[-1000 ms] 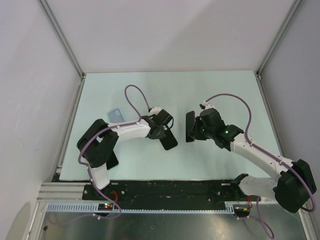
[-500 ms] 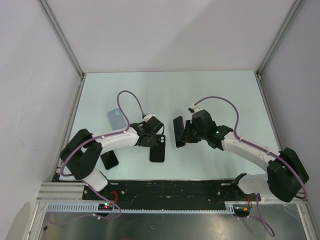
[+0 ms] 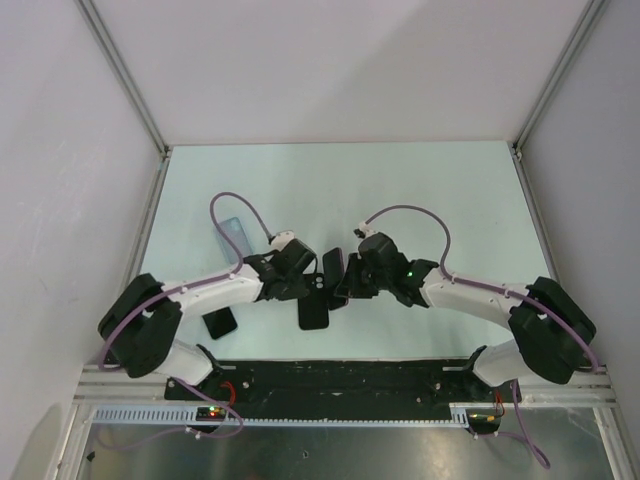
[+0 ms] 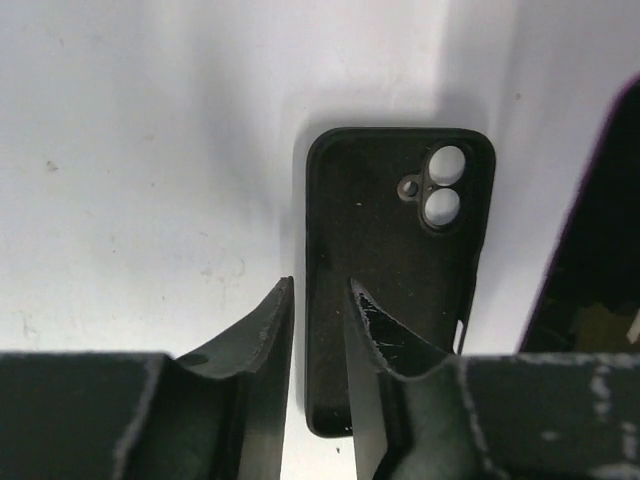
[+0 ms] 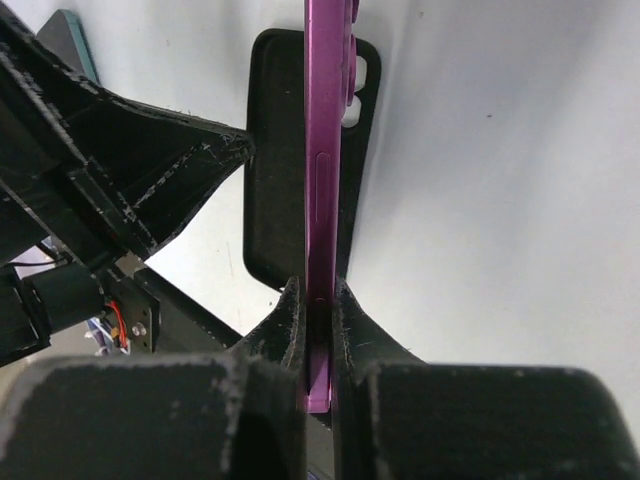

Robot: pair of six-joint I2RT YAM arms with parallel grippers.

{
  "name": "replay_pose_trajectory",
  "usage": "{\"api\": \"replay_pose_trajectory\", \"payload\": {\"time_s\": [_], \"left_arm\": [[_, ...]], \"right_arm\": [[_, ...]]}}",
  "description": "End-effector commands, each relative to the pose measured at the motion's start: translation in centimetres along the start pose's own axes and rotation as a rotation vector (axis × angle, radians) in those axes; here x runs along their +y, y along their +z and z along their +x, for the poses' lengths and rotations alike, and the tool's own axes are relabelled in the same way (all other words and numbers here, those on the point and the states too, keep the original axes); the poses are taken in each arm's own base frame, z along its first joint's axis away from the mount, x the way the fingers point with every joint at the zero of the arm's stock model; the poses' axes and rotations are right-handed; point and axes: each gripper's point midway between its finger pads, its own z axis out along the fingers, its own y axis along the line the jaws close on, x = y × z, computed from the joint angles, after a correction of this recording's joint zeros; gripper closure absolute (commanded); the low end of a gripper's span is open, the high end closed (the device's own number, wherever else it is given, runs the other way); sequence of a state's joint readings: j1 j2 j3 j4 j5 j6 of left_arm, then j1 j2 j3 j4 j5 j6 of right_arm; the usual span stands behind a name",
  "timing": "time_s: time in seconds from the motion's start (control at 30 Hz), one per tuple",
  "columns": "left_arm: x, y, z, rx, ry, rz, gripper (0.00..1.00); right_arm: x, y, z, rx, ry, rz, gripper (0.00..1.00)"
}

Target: Put the phone into the phone case

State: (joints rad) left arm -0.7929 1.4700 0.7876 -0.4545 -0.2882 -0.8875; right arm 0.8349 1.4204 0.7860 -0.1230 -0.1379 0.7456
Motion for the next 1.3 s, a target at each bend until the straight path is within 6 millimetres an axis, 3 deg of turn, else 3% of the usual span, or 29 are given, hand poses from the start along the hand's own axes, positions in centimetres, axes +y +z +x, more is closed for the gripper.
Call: {"api": "replay_pose_trajectory", "payload": {"time_s": [0.0, 0.17, 0.37, 0.6, 0.93, 1.27], "left_arm": [[0.1, -1.5, -2.1, -0.086, -0.064, 0.033, 0.65], [2.5, -1.9, -2.2, -0.118, -0.083, 0.013, 0.58], [4.3, -1.2, -1.0, -0.12, -0.084, -0.003, 0.73], [3.9, -0.2, 0.6, -0.088, -0.096, 0.057, 0.89], [2.4, 0.5, 2.1, -0.052, -0.063, 0.116, 0.92], [1.6, 0.8, 2.4, -0.042, -0.058, 0.141, 0.93]], "right_arm": [[2.7, 0.5, -1.5, -0.079, 0.041, -0.071, 1.0], [3.8, 1.6, -0.5, -0.074, 0.063, -0.089, 1.0], [4.7, 2.9, 0.9, -0.057, 0.098, -0.093, 1.0], [5.1, 3.7, 1.9, -0.042, 0.141, -0.09, 1.0], [4.9, 5.0, 3.8, 0.006, 0.184, -0.073, 1.0], [5.3, 5.7, 5.0, 0.072, 0.194, -0.107, 1.0]]}}
